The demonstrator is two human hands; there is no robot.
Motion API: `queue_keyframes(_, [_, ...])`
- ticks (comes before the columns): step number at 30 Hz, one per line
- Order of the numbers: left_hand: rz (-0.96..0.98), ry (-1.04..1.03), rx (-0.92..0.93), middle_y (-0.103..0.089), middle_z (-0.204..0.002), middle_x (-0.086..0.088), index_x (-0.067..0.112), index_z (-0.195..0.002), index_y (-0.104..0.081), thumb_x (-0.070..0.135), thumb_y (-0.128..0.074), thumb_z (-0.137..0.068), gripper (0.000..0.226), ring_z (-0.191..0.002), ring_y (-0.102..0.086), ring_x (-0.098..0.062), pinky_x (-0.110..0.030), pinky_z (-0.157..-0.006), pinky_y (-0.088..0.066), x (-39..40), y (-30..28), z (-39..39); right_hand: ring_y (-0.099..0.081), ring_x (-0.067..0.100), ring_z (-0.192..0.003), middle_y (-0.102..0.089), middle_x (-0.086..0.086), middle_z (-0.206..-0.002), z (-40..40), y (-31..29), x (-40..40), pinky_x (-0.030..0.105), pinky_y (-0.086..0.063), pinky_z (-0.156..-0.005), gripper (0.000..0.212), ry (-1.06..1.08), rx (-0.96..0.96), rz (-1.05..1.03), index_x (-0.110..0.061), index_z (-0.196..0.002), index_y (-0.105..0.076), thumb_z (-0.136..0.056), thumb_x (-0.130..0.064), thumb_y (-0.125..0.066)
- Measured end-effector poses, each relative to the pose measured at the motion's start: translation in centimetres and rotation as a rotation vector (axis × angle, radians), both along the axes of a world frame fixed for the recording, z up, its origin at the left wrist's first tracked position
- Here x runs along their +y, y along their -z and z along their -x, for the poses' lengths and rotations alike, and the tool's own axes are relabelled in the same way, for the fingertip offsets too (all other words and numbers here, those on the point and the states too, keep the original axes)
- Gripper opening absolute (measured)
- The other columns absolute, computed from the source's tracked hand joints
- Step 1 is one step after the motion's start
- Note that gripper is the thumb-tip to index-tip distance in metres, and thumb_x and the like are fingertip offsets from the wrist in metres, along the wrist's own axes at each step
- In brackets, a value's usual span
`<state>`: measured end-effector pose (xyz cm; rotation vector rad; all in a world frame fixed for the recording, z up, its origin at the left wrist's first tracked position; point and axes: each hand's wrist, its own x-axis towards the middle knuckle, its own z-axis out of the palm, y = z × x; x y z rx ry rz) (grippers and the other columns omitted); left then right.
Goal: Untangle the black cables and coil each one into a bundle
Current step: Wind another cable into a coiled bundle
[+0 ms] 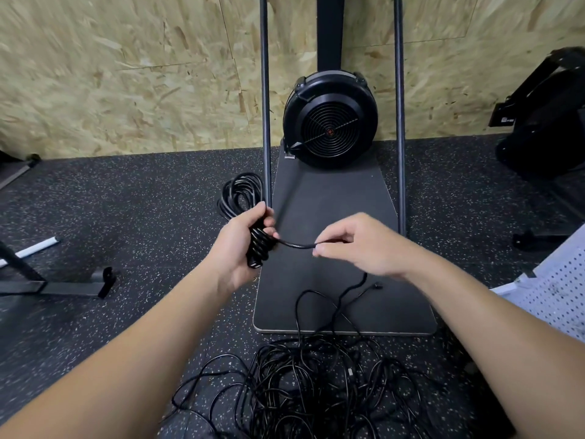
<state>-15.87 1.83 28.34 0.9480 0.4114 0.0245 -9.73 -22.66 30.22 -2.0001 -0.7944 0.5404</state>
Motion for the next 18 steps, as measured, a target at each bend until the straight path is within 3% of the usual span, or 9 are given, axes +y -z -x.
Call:
queue_keyframes(2, [-0.105, 0.093, 0.047, -0.055, -0.085, 0.003, 0.015, -0.104, -0.068, 0.039, -0.072, -0.104, 0.024, -0.065, -0.05, -0.011, -0.025, -0.066, -0.05, -0.2, 0.2, 0.2, -0.054, 0.014, -0.067, -0.075, 0.009, -0.085, 0.0, -0.9, 0.2, 0.03, -0.043, -0.065, 0.005, -0.043, -0.074, -0.086, -0.028, -0.095, -0.087, -0.097, -0.026, -0.083])
queue_keyframes(5, [-0.234, 0.236, 0.076, -0.057, -0.083, 0.005, 0.017, -0.112, -0.067, 0.056, -0.075, -0.095, 0.043, -0.066, -0.049, -0.011, -0.024, -0.06, -0.049, -1.3, 0.0, 1.0, -0.062, 0.018, -0.07, -0.077, 0.003, -0.083, 0.5, -1.5, 0.8, 0.034, -0.049, -0.069, 0.006, -0.058, -0.104, -0.127, -0.029, -0.094, -0.088, -0.093, -0.023, -0.087])
queue_keyframes(7, [-0.284, 0.314, 0.079, -0.058, -0.085, 0.004, 0.018, -0.111, -0.07, 0.067, -0.078, -0.089, 0.054, -0.068, -0.052, -0.012, -0.027, -0.066, -0.048, -2.0, 0.0, 1.5, -0.071, 0.018, -0.073, -0.08, 0.0, -0.081, 0.4, -1.7, 0.9, 0.038, -0.056, -0.074, 0.007, -0.005, -0.077, -0.132, -0.028, -0.09, -0.087, -0.087, -0.031, -0.093])
queue_keyframes(9, [-0.318, 0.421, 0.07, -0.06, -0.086, -0.001, 0.016, -0.11, -0.071, 0.073, -0.09, -0.073, 0.071, -0.071, -0.056, -0.015, -0.029, -0.068, -0.051, -2.5, 0.1, 1.9, -0.066, 0.015, -0.064, -0.076, -0.002, -0.072, 0.1, -1.7, 0.8, 0.036, -0.052, -0.065, 0.027, 0.086, -0.144, -0.062, -0.026, -0.08, -0.083, -0.075, -0.047, -0.098])
queue_keyframes(11, [-0.377, 0.526, 0.051, -0.062, -0.089, -0.002, 0.014, -0.114, -0.069, 0.058, -0.098, -0.071, 0.067, -0.073, -0.058, -0.014, -0.029, -0.068, -0.054, -3.6, 0.5, 2.4, -0.057, 0.015, -0.055, -0.072, -0.002, -0.066, 0.2, -1.7, 0.8, 0.035, -0.045, -0.056, 0.041, 0.185, -0.217, 0.074, -0.024, -0.076, -0.076, -0.065, -0.055, -0.1])
queue_keyframes(14, [-0.429, 0.547, 0.038, -0.064, -0.086, -0.001, 0.014, -0.111, -0.073, 0.011, -0.083, -0.092, 0.022, -0.071, -0.059, -0.012, -0.029, -0.066, -0.054, -5.0, 0.8, 2.8, -0.057, 0.012, -0.055, -0.077, 0.003, -0.074, 0.7, -1.6, 0.6, 0.03, -0.046, -0.054, 0.048, 0.198, -0.167, 0.122, -0.021, -0.087, -0.072, -0.066, -0.053, -0.1])
queue_keyframes(16, [-0.401, 0.487, 0.015, -0.062, -0.087, -0.002, 0.01, -0.11, -0.075, -0.004, -0.073, -0.089, 0.025, -0.069, -0.055, -0.012, -0.03, -0.064, -0.053, -4.8, 1.0, 2.4, -0.064, 0.011, -0.062, -0.081, 0.008, -0.082, 0.6, -1.6, 0.4, 0.028, -0.05, -0.06, 0.041, 0.183, 0.052, -0.052, -0.012, -0.099, -0.075, -0.08, -0.041, -0.097])
queue_keyframes(18, [-0.306, 0.434, -0.003, -0.058, -0.088, -0.002, 0.006, -0.118, -0.073, -0.003, -0.067, -0.078, 0.042, -0.068, -0.05, -0.013, -0.03, -0.065, -0.051, -4.2, 1.2, 1.8, -0.07, 0.019, -0.071, -0.081, 0.016, -0.09, 0.0, -1.1, -0.2, 0.033, -0.055, -0.066, 0.039, 0.224, 0.232, -0.15, -0.002, -0.105, -0.075, -0.092, -0.035, -0.09])
